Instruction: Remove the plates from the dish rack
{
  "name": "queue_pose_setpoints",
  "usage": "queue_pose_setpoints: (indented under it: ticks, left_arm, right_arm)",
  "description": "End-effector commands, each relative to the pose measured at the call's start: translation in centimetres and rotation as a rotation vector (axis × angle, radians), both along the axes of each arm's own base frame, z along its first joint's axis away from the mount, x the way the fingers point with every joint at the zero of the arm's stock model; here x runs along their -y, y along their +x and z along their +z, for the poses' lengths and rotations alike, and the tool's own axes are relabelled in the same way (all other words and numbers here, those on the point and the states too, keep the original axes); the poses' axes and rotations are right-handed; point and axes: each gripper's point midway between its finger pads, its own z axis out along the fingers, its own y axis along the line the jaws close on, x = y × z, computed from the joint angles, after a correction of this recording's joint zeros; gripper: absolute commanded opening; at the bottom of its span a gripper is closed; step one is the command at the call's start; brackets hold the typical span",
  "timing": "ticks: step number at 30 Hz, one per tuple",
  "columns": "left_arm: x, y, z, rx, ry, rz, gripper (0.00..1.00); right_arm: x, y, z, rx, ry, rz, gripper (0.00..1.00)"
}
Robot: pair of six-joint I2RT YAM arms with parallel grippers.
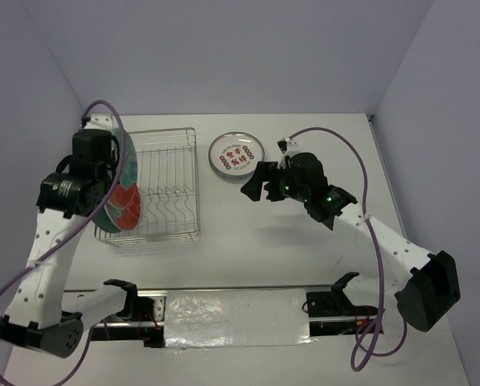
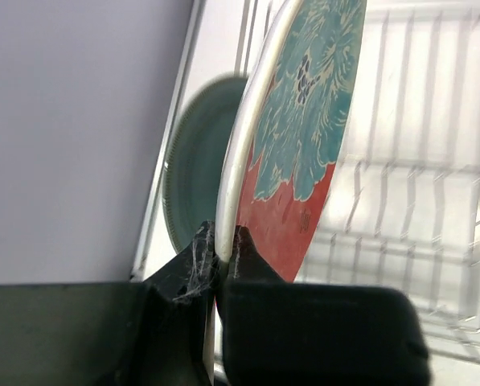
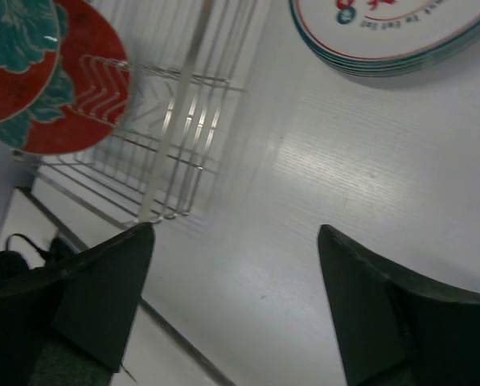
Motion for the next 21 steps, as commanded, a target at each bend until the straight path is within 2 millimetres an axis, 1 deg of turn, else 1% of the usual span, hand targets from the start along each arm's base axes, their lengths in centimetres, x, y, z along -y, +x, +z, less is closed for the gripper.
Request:
queue_pose_setpoints:
  ticks: [1, 2, 3, 4, 5, 6, 7, 8, 9, 10, 11, 12, 13, 14, 15, 16, 18, 19, 20, 21]
  left_arm:
    - [0.1, -0.9, 11.7, 0.504, -0.171, 0.049, 0.00]
    - [0.6, -1.3, 12.5, 0.545, -0.205, 0.020, 0.00]
    - [2.3, -2.1, 14.4, 0.631, -0.294, -0.077, 0.00]
    - [3.4, -2.5, 15.0, 0.661, -0.340, -0.131, 0.00]
    - [4.6, -2.8, 15.1, 0.682, -0.415, -0.175, 0.00]
    - [6.9, -3.9, 15.8, 0.695, -0.497, -0.300, 0.00]
    - [8.3, -4.2, 16.4, 0.712, -0.551, -0.363, 0.00]
    - [9.5, -4.3, 15.7, 0.693, -0.607, -0.410, 0.00]
    - [11.8, -5.5, 15.9, 0.682, -0.713, -0.510, 0.00]
    - [12.9, -5.9, 16.9, 0.716, -0.765, -0.573, 0.00]
    - [14.1, -5.9, 15.9, 0.687, -0.858, -0.593, 0.00]
    - [14.8, -6.9, 16.3, 0.703, -0.909, -0.643, 0.00]
    - [16.2, -7.8, 16.5, 0.687, -0.963, -0.725, 0.00]
    - [17.0, -7.8, 16.7, 0.697, -1.031, -0.755, 0.00]
    - [17.4, -8.4, 16.9, 0.702, -1.066, -0.790, 0.00]
    - [18.4, -8.9, 16.9, 0.687, -1.119, -0.846, 0.00]
    - [19.0, -9.2, 16.7, 0.663, -1.154, -0.881, 0.00]
    - [19.5, -9.2, 16.0, 0.631, -1.170, -0.903, 0.00]
    - [19.8, -9.2, 15.9, 0.616, -1.197, -0.915, 0.00]
    - [20.3, -9.4, 15.1, 0.579, -1.217, -0.941, 0.00]
  right_arm:
    - [-2.2, -1.4, 6.0, 0.170, 0.169, 0.134, 1.00]
    - [-2.5, -2.0, 5.9, 0.172, 0.187, 0.166, 1.00]
    - [-3.3, -3.1, 6.9, 0.192, 0.236, 0.244, 1.00]
    - [-3.9, -3.6, 9.0, 0.246, 0.310, 0.285, 1.00]
    - [-4.1, -4.4, 9.6, 0.264, 0.347, 0.321, 1.00]
    - [-4.5, -5.2, 10.6, 0.280, 0.386, 0.362, 1.00]
    - [-5.0, -6.4, 12.5, 0.311, 0.457, 0.425, 1.00]
    - [-5.0, -6.7, 13.2, 0.326, 0.480, 0.442, 1.00]
    - [-5.1, -7.1, 14.1, 0.346, 0.501, 0.457, 1.00]
    - [-5.1, -7.1, 14.8, 0.362, 0.515, 0.451, 1.00]
    - [-4.9, -7.0, 15.5, 0.381, 0.522, 0.440, 1.00]
    - [-4.8, -7.0, 16.0, 0.395, 0.526, 0.429, 1.00]
    - [-4.6, -6.7, 16.0, 0.403, 0.513, 0.412, 1.00]
    - [-4.3, -6.0, 16.4, 0.416, 0.507, 0.363, 1.00]
    - [-4.1, -6.0, 16.6, 0.420, 0.502, 0.350, 1.00]
    - [-4.0, -6.0, 16.6, 0.431, 0.502, 0.348, 0.99]
    - [-3.8, -6.3, 17.1, 0.443, 0.521, 0.353, 0.99]
    - [-3.8, -6.4, 17.2, 0.446, 0.526, 0.358, 0.98]
    - [-3.9, -6.5, 17.0, 0.444, 0.526, 0.361, 0.96]
    - [-3.9, -6.4, 16.9, 0.436, 0.522, 0.357, 0.79]
